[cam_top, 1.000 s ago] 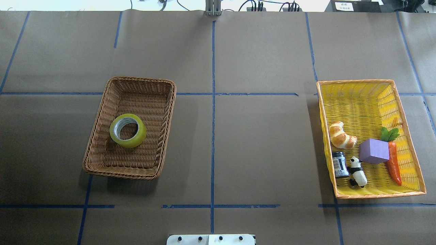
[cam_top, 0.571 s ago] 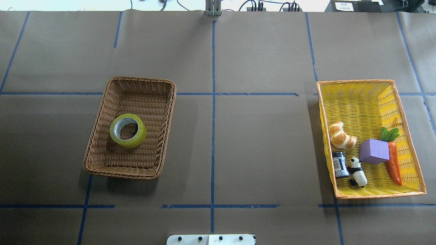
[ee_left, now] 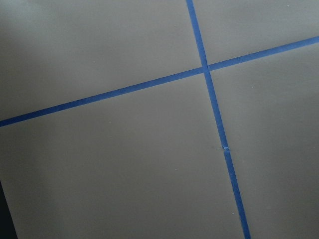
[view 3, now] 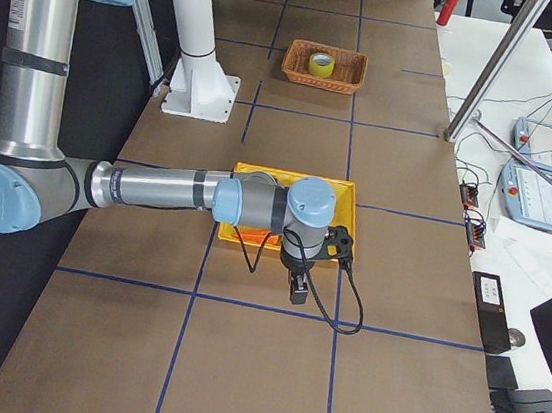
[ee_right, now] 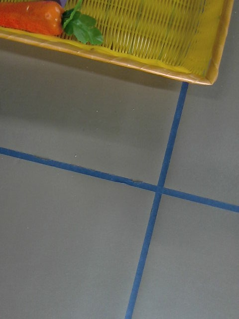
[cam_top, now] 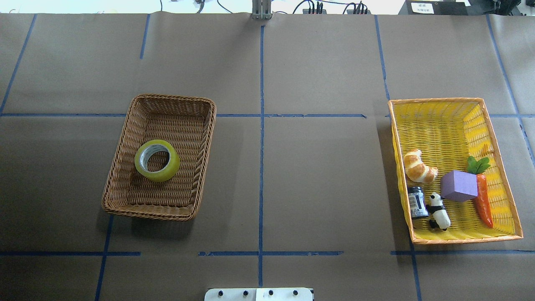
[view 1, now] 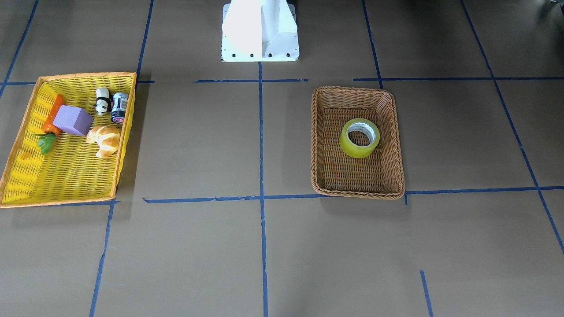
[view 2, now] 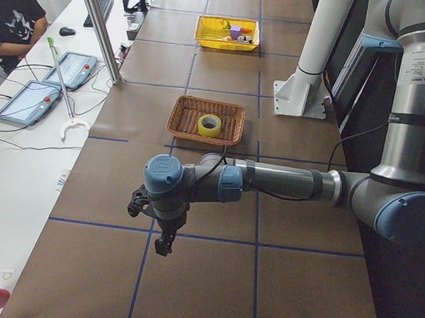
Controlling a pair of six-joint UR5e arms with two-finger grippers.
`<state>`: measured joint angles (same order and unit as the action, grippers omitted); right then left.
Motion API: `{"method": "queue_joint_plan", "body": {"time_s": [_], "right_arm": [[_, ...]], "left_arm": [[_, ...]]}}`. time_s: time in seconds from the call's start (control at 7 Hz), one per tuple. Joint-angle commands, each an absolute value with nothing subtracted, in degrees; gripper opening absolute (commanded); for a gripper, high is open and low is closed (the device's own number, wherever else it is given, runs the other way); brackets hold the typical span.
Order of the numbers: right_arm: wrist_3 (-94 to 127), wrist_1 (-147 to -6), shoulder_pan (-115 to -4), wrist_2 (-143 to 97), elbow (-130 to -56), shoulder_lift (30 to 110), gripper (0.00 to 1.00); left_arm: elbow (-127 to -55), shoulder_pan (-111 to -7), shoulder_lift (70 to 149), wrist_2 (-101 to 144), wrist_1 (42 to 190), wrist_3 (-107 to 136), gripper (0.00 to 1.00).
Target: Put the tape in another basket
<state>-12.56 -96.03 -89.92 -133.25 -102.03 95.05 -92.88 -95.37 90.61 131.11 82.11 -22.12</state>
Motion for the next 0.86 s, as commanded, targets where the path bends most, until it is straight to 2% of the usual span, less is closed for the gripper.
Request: {"method": "queue_joint_plan", "body": {"time_s": [0.0,0.71], "right_arm": [[-12.66,-96.06,-89.82,-134.46,-100.11,93.43,1.00],[-12.57,-95.80,-89.56,-134.65,-99.50,93.43,1.00]], "left_arm": [[-93.60,-94.93,90.97,130.78,82.27,-22.15,1.00],[-92.81,-94.04,90.88,130.69,82.09,-22.41,1.00]]}}
